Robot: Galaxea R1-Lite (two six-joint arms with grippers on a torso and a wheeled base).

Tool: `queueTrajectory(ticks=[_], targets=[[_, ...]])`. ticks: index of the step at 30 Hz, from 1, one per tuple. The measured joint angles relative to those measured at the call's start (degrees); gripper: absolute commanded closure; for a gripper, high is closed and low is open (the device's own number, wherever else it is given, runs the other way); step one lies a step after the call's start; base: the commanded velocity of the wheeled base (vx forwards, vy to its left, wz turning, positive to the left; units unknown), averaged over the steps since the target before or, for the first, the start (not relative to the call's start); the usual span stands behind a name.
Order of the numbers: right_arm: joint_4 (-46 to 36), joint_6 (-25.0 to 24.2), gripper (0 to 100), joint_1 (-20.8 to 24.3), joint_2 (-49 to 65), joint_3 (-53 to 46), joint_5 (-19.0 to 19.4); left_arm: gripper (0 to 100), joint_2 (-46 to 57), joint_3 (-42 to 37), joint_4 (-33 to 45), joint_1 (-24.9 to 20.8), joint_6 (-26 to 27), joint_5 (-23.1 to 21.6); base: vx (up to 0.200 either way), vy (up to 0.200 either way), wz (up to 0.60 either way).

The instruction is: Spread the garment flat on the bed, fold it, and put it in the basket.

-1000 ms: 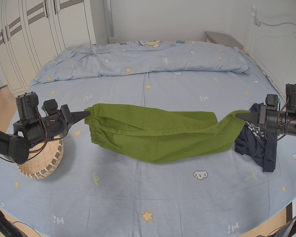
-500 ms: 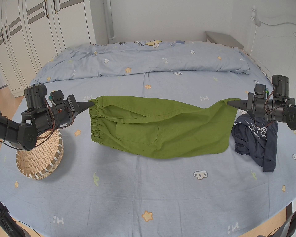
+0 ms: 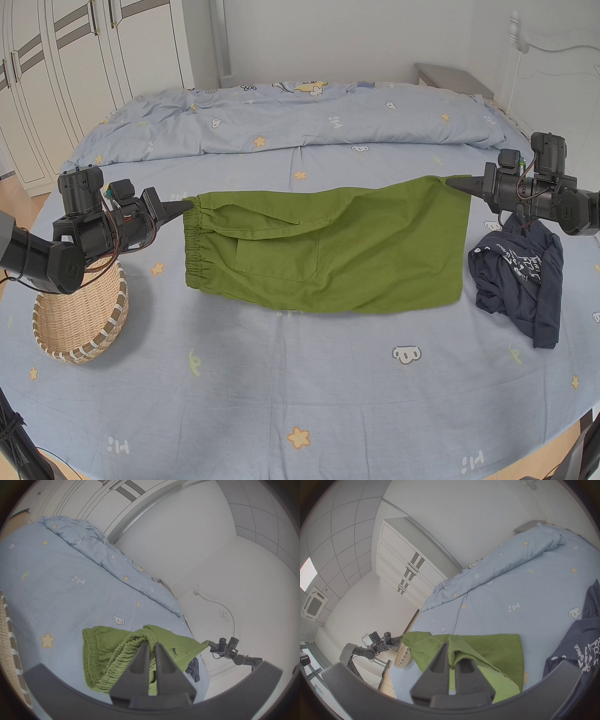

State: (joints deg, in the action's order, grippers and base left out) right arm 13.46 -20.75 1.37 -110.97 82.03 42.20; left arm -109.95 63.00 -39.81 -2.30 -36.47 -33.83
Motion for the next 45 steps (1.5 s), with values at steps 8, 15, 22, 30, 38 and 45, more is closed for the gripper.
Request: queueTrajectory(ticks=[8,15,22,30,38,45], targets=[[-1.9,-0.5,100,-0.4,-5.5,9.0,0.2,100,-2.5,3.4,0.2,0.7,0.0,0.0,0.000,0.000,0.00],[-2.5,-0.4,100,-0.4,-8.8,11.8,0.2,100,-5.0,6.0,0.3,1.1,0.1,0.0,0.000,0.000,0.00],[-2.3,-0.1,100,-0.7,-10.4,11.5,0.2,100,-7.7,9.0,0.3,1.3,0.3,0.0,0.000,0.000,0.00],[-2.2,0.0,0,-0.7,-11.7,10.8,0.0,0,-10.7,12.1,0.4,1.7,0.3,0.0,0.000,0.000,0.00],[0.5,0.2,0,-0.4,-13.8,10.0,-0.4,0,-15.8,17.9,0.5,2.1,0.3,2.3,0.000,0.000,0.00],[1.5,0.2,0,-0.6,-14.3,5.9,-0.4,0,-19.7,21.7,4.2,3.3,0.2,4.5,0.000,0.000,0.00]])
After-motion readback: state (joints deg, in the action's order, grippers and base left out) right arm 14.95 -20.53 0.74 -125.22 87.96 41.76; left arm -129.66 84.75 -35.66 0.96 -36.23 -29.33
